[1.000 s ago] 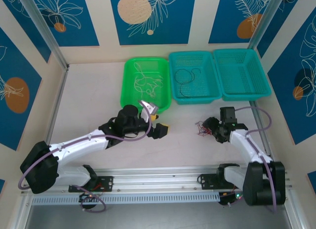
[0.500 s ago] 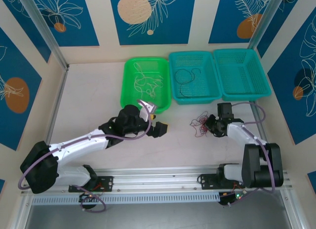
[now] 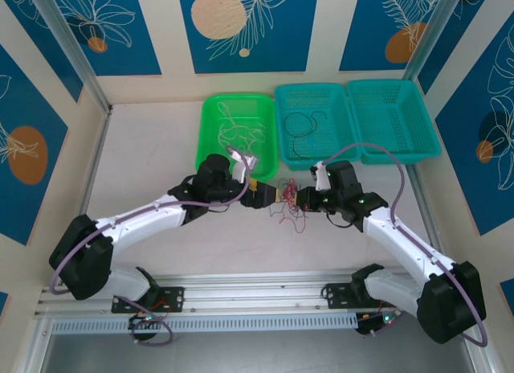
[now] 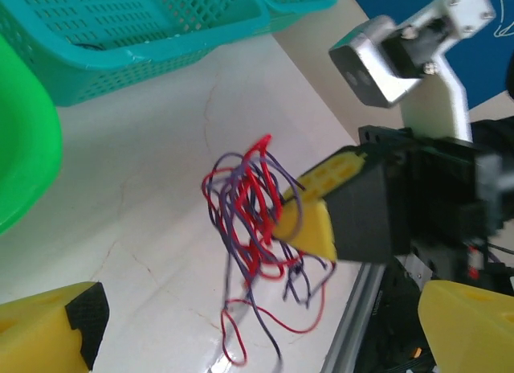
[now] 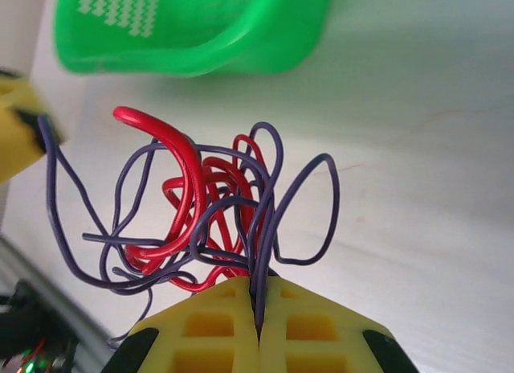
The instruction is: Untangle the cables
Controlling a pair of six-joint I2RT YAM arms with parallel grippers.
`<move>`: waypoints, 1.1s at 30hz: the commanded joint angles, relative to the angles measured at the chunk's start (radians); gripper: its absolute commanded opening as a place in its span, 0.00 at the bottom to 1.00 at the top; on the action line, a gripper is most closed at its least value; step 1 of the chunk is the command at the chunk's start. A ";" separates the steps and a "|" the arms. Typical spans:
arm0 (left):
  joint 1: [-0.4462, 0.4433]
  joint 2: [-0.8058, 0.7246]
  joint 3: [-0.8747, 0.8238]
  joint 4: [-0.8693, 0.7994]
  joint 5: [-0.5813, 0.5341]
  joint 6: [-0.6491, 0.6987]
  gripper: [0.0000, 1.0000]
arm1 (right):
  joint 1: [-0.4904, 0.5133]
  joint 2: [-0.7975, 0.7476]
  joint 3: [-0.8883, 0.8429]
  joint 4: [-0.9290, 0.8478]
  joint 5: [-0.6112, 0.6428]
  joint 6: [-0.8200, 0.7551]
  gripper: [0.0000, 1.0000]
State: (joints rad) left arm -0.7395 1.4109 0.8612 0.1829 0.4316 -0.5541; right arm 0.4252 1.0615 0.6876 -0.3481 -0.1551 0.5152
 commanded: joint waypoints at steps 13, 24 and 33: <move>0.056 0.013 -0.056 0.140 0.100 -0.046 0.00 | 0.090 0.087 0.077 -0.040 0.236 0.125 0.00; 0.131 -0.213 -0.136 -0.066 -0.096 0.014 0.00 | -0.419 -0.063 -0.187 -0.132 0.297 0.356 0.07; 0.133 -0.163 -0.142 0.047 0.112 0.027 0.00 | -0.405 -0.036 -0.217 -0.085 0.159 0.321 0.31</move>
State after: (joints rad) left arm -0.6201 1.2293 0.7002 0.1646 0.4633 -0.5507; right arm 0.0078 1.0031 0.4801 -0.4229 0.0051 0.8246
